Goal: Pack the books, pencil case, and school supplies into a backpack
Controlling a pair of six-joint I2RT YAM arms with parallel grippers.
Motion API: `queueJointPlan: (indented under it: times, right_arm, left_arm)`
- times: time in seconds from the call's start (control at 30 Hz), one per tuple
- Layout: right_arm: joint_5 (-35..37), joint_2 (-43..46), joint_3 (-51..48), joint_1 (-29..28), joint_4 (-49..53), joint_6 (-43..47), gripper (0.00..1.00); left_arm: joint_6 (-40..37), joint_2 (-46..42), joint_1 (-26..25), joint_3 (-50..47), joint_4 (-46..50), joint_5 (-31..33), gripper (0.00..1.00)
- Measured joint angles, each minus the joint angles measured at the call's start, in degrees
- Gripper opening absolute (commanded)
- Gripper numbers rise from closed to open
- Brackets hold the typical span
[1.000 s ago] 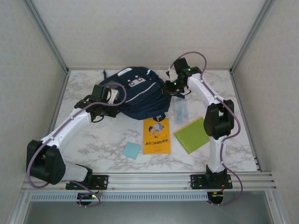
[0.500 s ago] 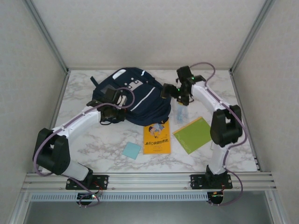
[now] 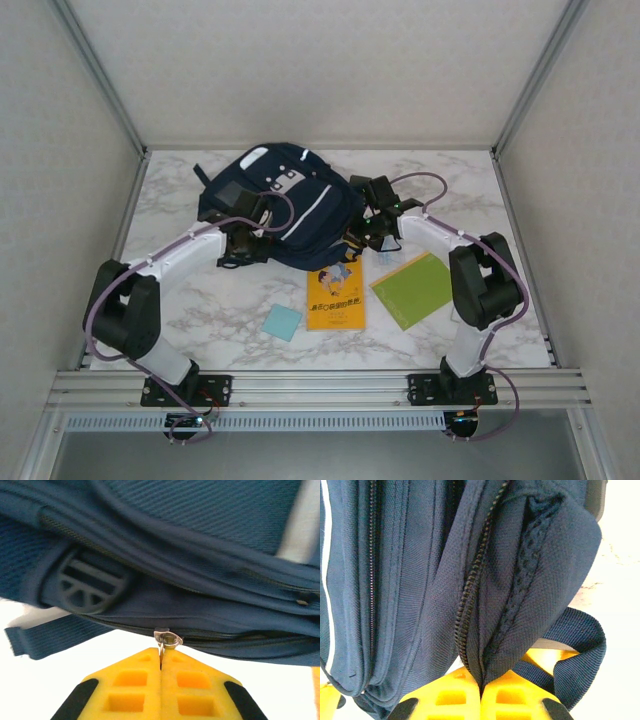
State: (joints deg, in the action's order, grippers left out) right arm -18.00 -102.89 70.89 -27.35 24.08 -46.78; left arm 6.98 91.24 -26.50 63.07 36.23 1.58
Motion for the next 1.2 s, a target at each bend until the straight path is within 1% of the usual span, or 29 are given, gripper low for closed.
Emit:
queueJointPlan:
  times: [0.17, 0.27, 0.33, 0.37, 0.43, 0.47, 0.5, 0.53, 0.57, 0.63, 0.67, 0.7, 0.8, 0.83, 0.87, 0.93, 1.07, 1.13, 1.2]
  right_arm:
    - [0.1, 0.0, 0.4, 0.1, 0.3, 1.2, 0.0]
    - [-1.0, -0.9, 2.9, 0.0, 0.9, 2.6, 0.0]
    - [-1.6, -2.4, 6.0, 0.0, 1.0, 3.8, 0.0]
    - [-1.7, -3.3, 7.7, 0.0, 1.3, 4.4, 0.0]
    - [-1.7, -6.1, 12.9, -0.2, 2.8, 6.2, 0.0]
    - [-1.7, -7.6, 15.5, -0.3, 3.5, 7.1, 0.0]
    - [-1.7, -9.1, 18.2, -0.5, 4.0, 7.9, 0.0]
    - [-1.5, -10.9, 21.2, -0.7, 4.6, 8.6, 0.0]
    - [-1.5, -12.3, 23.4, -0.9, 4.9, 9.2, 0.0]
    - [-1.6, -15.7, 28.3, -1.3, 5.9, 10.0, 0.0]
    - [-1.6, -17.0, 29.9, -1.4, 6.3, 10.1, 0.03]
    - [-1.6, -18.6, 31.8, -1.6, 7.0, 10.2, 0.11]
    - [-1.8, -23.5, 37.2, -1.8, 8.6, 10.0, 0.54]
    - [-2.2, -25.1, 39.0, -1.9, 8.9, 10.0, 0.62]
    - [-2.3, -26.1, 40.3, -1.9, 9.3, 10.0, 0.66]
    - [-2.4, -27.1, 42.2, -2.1, 10.5, 10.3, 0.72]
    - [0.3, -25.5, 43.0, -2.6, 14.1, 12.4, 0.75]
    - [2.2, -22.0, 39.8, -2.8, 14.6, 13.7, 0.75]
    - [3.8, -16.0, 33.1, -2.9, 15.1, 14.7, 0.75]
  left_arm:
    - [-0.1, 4.0, 5.3, 1.6, 1.5, 7.8, 0.0]
    - [-0.3, 7.2, 6.1, 4.5, 2.8, 11.9, 0.0]
    - [-0.3, 8.6, 6.0, 6.3, 3.4, 13.4, 0.0]
    - [-0.2, 8.8, 6.0, 6.8, 3.5, 13.8, 0.05]
    - [0.6, 8.7, 6.1, 7.5, 3.7, 14.4, 0.26]
    - [1.1, 8.6, 6.1, 7.8, 4.0, 14.6, 0.34]
    - [2.0, 8.3, 6.1, 8.0, 4.4, 14.8, 0.47]
    - [3.3, 7.8, 6.2, 8.1, 5.0, 14.8, 0.84]
    - [4.2, 7.3, 6.2, 8.2, 5.6, 14.8, 0.99]
    - [6.7, 5.6, 6.3, 8.2, 6.7, 13.9, 1.0]
    - [7.9, 4.5, 6.4, 8.2, 7.2, 13.2, 1.0]
    - [9.2, 3.4, 6.4, 8.2, 7.4, 12.2, 1.0]
    - [12.7, -0.6, 6.3, 8.1, 7.4, 8.8, 1.0]
    - [13.9, -2.0, 6.1, 7.9, 7.2, 7.5, 1.0]
    - [14.7, -3.1, 5.9, 7.4, 6.9, 6.6, 1.0]
    - [16.9, -5.5, 5.3, 5.8, 5.6, 3.9, 1.0]
    - [20.2, -7.4, 2.9, 1.8, 3.1, -1.3, 1.0]
    - [21.4, -7.5, 0.7, -0.2, 1.6, -3.6, 1.0]
    - [21.9, -7.4, -1.7, -1.4, 0.6, -5.6, 0.99]
